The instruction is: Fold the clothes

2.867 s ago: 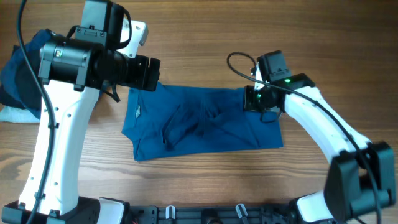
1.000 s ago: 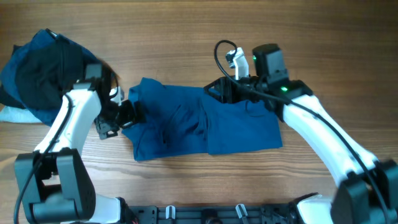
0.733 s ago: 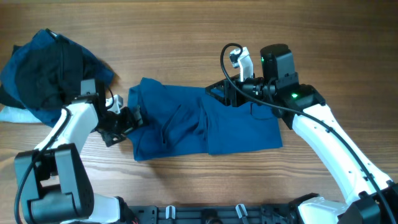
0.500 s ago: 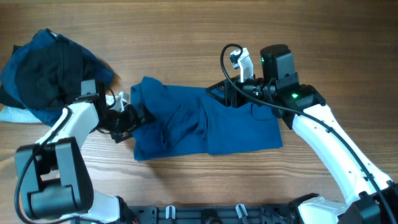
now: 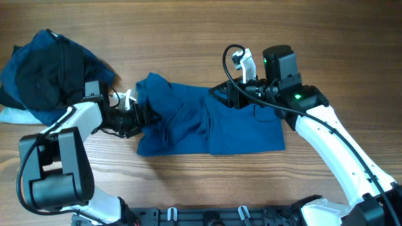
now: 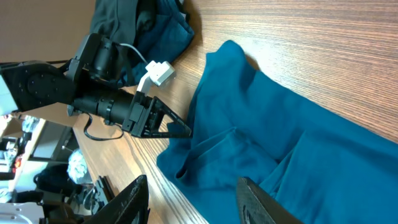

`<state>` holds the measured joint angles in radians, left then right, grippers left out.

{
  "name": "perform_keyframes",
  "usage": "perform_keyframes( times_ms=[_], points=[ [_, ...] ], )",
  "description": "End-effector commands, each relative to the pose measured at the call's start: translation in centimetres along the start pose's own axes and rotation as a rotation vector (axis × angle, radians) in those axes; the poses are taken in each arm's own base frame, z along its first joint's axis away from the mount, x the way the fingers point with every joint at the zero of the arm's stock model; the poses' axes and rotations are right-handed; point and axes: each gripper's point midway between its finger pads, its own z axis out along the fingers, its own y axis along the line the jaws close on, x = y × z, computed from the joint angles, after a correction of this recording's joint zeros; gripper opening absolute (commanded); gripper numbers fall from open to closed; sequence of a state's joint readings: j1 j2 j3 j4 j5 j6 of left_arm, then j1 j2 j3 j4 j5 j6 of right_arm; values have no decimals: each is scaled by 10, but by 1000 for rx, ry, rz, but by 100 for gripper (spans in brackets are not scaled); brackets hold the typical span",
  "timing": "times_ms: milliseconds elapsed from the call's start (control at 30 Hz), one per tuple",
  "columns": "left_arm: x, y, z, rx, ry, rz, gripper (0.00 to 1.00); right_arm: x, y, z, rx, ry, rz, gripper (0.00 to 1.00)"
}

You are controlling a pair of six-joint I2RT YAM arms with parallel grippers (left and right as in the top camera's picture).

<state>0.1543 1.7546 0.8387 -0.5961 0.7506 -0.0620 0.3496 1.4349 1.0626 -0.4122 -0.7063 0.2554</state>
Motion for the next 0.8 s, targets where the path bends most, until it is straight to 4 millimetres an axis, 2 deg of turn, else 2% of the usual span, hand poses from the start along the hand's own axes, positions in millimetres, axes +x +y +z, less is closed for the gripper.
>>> perform_keyframes(
  times_ms=[0,100,200,233,300,433,500,567,667,700,733,767],
  points=[
    [-1,12,8,-32,-4,32,70,-4,5,-5,-5,-16,-32,45],
    [-11,5,8,8,-39,68,59,-4,5,-5,-5,-16,-32,44],
    [-21,-16,6,117,-74,122,54,-4,5,-5,0,-17,-34,43],
    [-24,-24,4,163,-87,146,56,-4,4,-5,2,-18,-34,43],
    [-31,-31,3,191,-113,179,76,-5,4,-5,3,-19,-33,43],
    [-36,-4,7,29,-131,111,83,-3,3,-5,4,-14,-28,43],
    [-43,-8,11,45,-150,128,86,-3,3,-5,4,-14,-28,43],
    [-45,-11,25,53,-141,138,84,-3,3,-5,4,-14,-27,43],
    [-38,-15,50,58,-96,153,68,-3,3,-5,4,-13,-25,42],
    [-36,-15,56,55,-83,164,60,-3,3,-5,5,-11,-23,42],
    [-34,-15,62,41,-74,174,45,-1,3,-5,5,-7,-18,42],
    [-32,-14,65,29,-70,179,35,0,3,-5,7,-1,-9,42]
  ],
)
